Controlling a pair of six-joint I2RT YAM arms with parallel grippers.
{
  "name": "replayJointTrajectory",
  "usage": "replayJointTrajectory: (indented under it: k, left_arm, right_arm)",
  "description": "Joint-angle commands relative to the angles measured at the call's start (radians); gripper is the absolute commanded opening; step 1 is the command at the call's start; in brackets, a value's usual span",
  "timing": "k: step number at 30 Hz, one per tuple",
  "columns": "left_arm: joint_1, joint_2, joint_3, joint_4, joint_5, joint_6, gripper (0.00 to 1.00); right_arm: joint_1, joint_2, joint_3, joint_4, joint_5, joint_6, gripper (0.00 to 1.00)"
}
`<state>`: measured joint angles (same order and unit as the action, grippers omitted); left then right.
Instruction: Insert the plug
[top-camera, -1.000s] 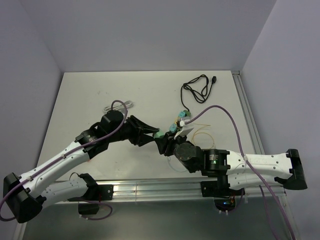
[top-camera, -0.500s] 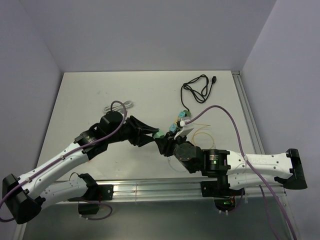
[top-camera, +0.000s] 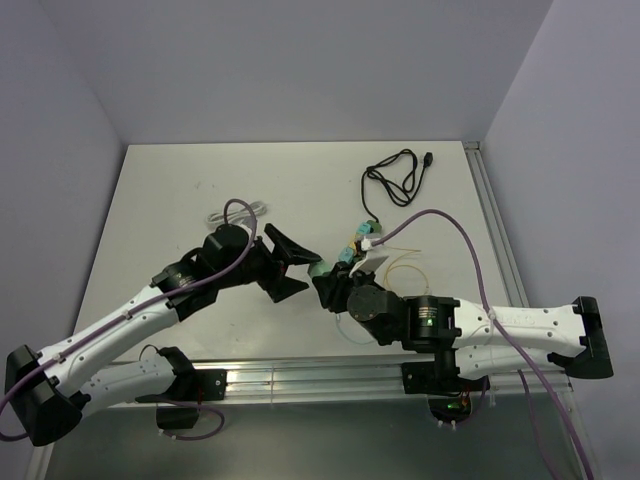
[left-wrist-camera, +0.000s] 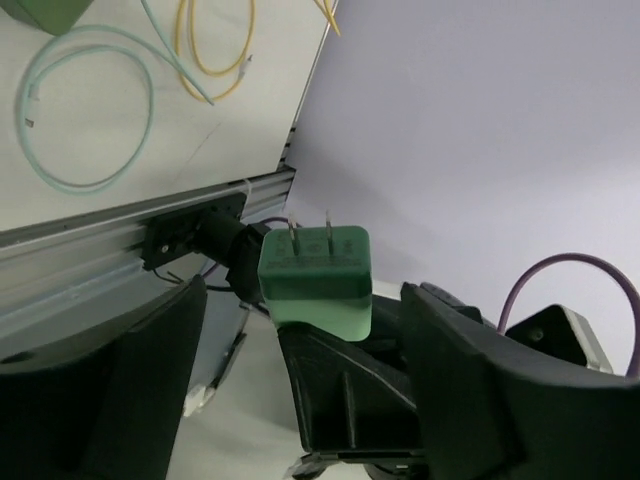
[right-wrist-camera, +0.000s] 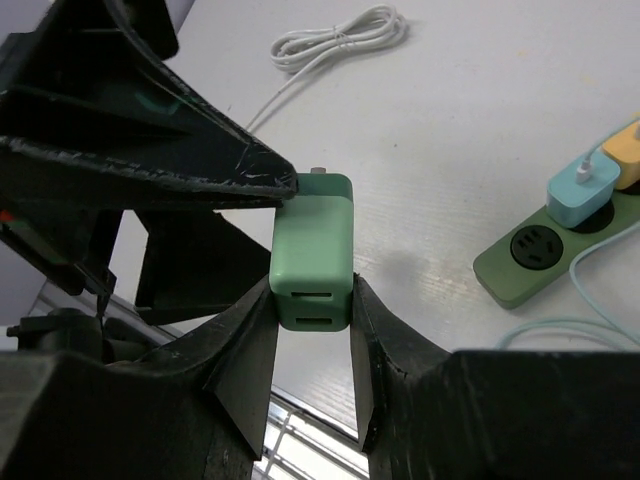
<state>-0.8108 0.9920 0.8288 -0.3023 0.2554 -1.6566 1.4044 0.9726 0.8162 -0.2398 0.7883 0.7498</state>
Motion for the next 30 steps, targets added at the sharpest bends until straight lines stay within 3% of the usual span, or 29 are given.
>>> replayJointTrajectory:
  k: [1, 2, 5, 9, 10, 11, 14, 16, 23, 30]
  left_arm:
    - [-0.011, -0.030, -0.010, -0.018, -0.074, 0.113, 0.85]
    - [-0.010, -0.041, -0.013, -0.046, -0.117, 0.138, 0.94]
    - [-0.010, -0.097, -0.022, -0.107, -0.224, 0.204, 1.00]
    - [-0.008, -0.170, 0.019, -0.245, -0.385, 0.303, 1.00]
    - [-0.008, -0.185, 0.024, -0.265, -0.421, 0.320, 0.99]
    - [-0.008, -0.220, 0.029, -0.297, -0.447, 0.357, 1.00]
    - [-0.010, -0.275, 0.032, -0.328, -0.534, 0.420, 0.99]
    - [-0.008, -0.332, 0.026, -0.343, -0.570, 0.440, 0.98]
    - [-0.008, -0.489, -0.036, -0.350, -0.597, 0.428, 0.94]
    - [-0.008, -0.515, -0.094, -0.296, -0.547, 0.442, 0.92]
  right_arm:
    - [-0.005, -0.025, 0.054, -0.079, 0.031, 0.108, 0.00]
    - [-0.004, -0.034, 0.055, -0.107, 0.025, 0.115, 0.00]
    - [-0.005, -0.038, 0.098, -0.241, 0.013, 0.230, 0.00]
    - [-0.024, -0.028, 0.175, -0.430, -0.052, 0.367, 0.00]
    - [-0.077, -0.020, 0.204, -0.475, -0.096, 0.378, 0.00]
    - [-0.117, -0.012, 0.213, -0.481, -0.239, 0.367, 0.00]
    - [-0.293, 0.014, 0.235, -0.489, -0.414, 0.346, 0.00]
    - [-0.346, 0.056, 0.271, -0.521, -0.509, 0.307, 0.00]
    - [-0.487, 0.238, 0.438, -0.676, -0.676, 0.220, 0.00]
    - [-0.602, 0.432, 0.502, -0.745, -0.819, 0.198, 0.00]
